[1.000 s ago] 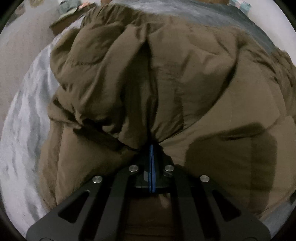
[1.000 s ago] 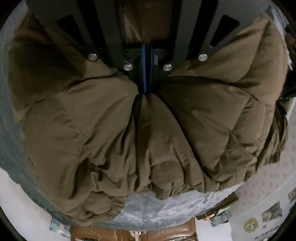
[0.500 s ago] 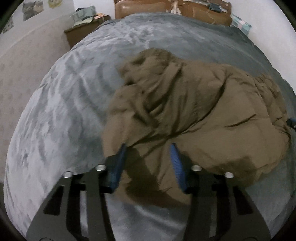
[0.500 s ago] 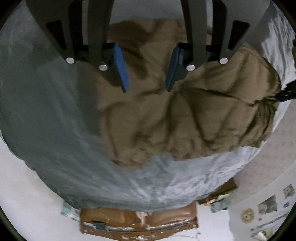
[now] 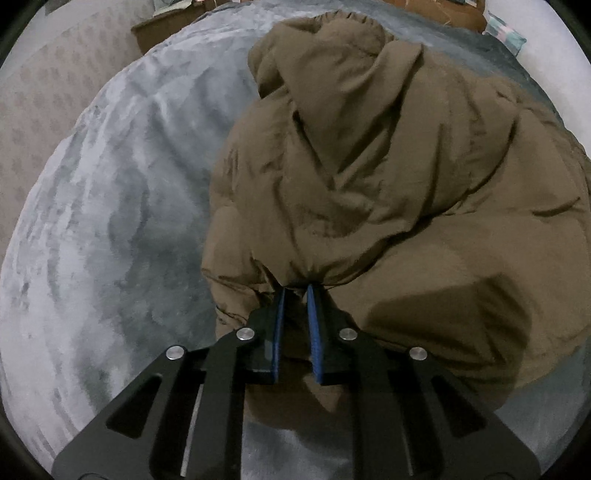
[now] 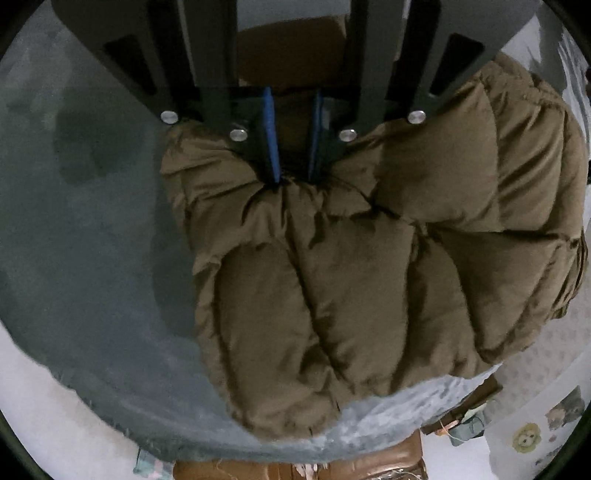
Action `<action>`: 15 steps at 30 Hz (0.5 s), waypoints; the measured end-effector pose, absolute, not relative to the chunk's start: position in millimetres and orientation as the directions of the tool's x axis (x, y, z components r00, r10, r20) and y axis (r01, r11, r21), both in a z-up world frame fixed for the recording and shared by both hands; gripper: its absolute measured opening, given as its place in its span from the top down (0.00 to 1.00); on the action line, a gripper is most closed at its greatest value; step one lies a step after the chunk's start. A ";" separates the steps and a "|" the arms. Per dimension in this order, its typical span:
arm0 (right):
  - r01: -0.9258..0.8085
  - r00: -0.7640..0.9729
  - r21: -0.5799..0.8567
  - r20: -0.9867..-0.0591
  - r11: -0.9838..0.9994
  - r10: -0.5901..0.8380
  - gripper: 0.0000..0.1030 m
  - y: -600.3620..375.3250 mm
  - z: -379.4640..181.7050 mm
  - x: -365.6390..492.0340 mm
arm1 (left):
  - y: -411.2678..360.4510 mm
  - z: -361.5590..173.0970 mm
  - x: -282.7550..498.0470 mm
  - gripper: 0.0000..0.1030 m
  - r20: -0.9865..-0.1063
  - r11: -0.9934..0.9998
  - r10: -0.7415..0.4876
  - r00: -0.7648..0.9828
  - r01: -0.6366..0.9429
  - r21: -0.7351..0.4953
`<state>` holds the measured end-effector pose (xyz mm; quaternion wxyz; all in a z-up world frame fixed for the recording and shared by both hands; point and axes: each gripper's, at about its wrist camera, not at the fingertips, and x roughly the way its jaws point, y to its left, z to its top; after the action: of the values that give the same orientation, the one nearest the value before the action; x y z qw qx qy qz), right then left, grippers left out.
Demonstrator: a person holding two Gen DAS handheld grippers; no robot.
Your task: Fold large clothes
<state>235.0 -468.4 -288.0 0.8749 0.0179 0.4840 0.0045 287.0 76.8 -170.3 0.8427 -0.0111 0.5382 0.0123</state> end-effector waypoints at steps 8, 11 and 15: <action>-0.005 0.525 -0.006 -0.851 1.000 -0.002 0.85 -462.0 -299.7 241.6 | 68.0 -172.8 298.0 0.90 -0.903 0.999 0.033 0.429 -0.017 0.029; -0.011 0.531 -0.014 -0.847 1.000 -0.006 0.85 -457.3 -286.7 238.0 | 66.0 -165.9 291.3 0.89 -0.898 0.999 0.033 0.438 -0.029 0.023; -0.013 0.578 0.051 -0.814 0.999 0.049 0.83 -469.7 -256.8 222.6 | 77.6 -147.6 262.8 0.71 -0.886 0.999 0.039 0.461 -0.014 0.036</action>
<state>222.6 -469.7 -256.8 0.8881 0.0197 0.4589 0.0174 262.8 77.6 -147.6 0.8547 0.0118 0.5187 0.0156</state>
